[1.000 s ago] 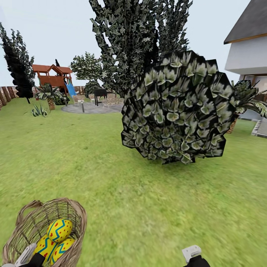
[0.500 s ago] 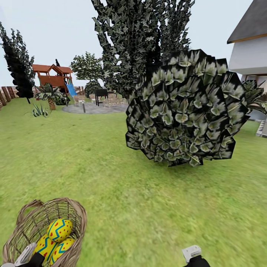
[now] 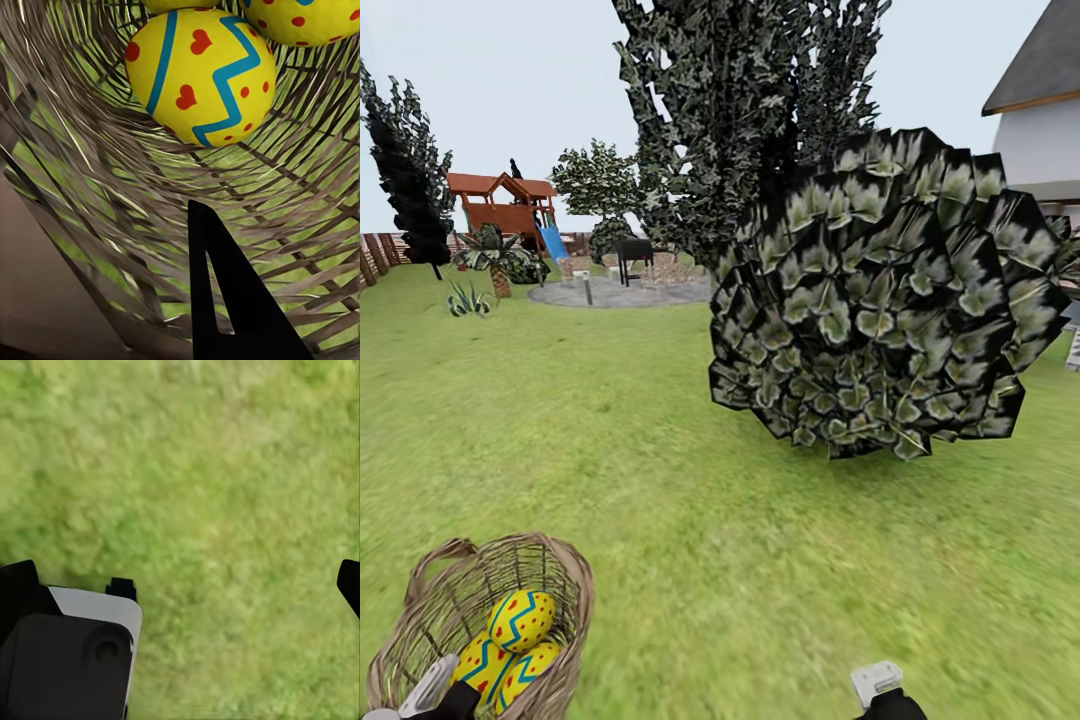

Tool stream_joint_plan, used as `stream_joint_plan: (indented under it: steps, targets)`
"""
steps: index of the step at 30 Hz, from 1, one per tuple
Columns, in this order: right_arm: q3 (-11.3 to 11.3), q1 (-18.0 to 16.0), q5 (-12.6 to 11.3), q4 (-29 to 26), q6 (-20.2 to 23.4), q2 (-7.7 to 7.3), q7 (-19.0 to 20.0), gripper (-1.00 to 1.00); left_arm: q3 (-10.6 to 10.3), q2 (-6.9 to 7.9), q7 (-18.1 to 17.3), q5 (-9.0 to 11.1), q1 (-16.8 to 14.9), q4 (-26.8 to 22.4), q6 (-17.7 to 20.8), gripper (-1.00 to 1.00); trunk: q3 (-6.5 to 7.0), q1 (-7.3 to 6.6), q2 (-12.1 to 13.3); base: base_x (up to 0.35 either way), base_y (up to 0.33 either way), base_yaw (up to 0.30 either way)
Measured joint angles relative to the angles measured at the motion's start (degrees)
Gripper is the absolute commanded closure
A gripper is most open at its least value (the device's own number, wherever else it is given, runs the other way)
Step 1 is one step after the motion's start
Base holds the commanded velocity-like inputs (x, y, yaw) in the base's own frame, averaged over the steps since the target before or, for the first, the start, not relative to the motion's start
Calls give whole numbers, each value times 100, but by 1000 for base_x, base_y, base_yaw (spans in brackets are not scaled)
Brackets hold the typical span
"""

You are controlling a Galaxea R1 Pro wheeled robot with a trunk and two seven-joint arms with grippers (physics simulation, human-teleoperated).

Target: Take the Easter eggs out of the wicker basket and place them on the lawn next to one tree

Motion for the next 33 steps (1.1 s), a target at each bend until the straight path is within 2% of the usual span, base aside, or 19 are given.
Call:
stream_joint_plan:
  steps: [33]
  targets:
    - [-13, 0, 1, 0, 0, -5, 10, -100, -2, -3, 0, -6, 0, 6, -12, 100, 0, 0, 0, 293, 198, 0]
